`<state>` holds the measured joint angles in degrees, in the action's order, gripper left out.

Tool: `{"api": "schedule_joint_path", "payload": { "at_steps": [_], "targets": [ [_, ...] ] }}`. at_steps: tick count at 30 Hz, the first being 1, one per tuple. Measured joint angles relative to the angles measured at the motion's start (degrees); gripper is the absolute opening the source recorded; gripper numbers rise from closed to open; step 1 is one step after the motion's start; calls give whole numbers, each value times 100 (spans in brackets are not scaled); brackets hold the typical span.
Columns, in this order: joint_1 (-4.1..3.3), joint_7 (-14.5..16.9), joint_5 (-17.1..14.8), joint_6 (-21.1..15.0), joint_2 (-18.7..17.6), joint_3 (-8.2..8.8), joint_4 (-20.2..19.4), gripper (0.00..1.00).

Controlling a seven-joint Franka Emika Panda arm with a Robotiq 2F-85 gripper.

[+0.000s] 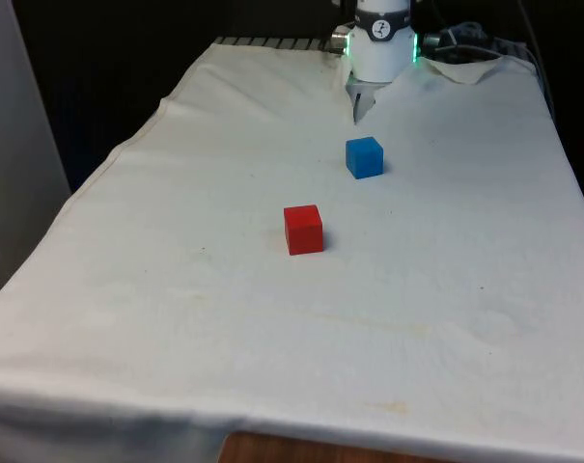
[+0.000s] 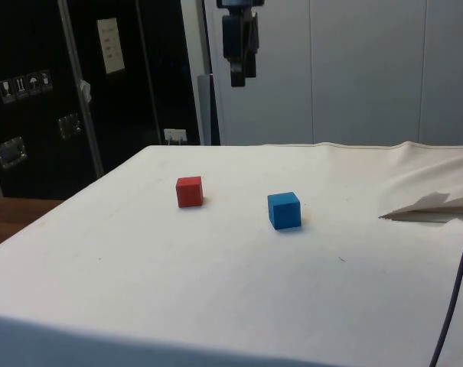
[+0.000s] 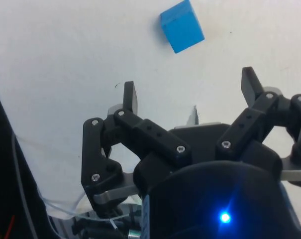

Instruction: Stack the two cubes.

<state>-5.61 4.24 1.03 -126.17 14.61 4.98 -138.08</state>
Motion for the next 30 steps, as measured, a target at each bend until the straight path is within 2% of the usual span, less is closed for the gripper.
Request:
{"api": "schedule_joint_path", "payload": {
  "at_steps": [15, 19, 26, 30],
  "targets": [
    [6, 86, 97, -877, 23, 0, -756, 100],
    [6, 86, 143, -991, 11, 0, -848, 100],
    [6, 92, 195, -1261, -143, 0, -985, 100],
    [6, 92, 252, -1536, -344, -6, -1066, 100]
  ]
}}
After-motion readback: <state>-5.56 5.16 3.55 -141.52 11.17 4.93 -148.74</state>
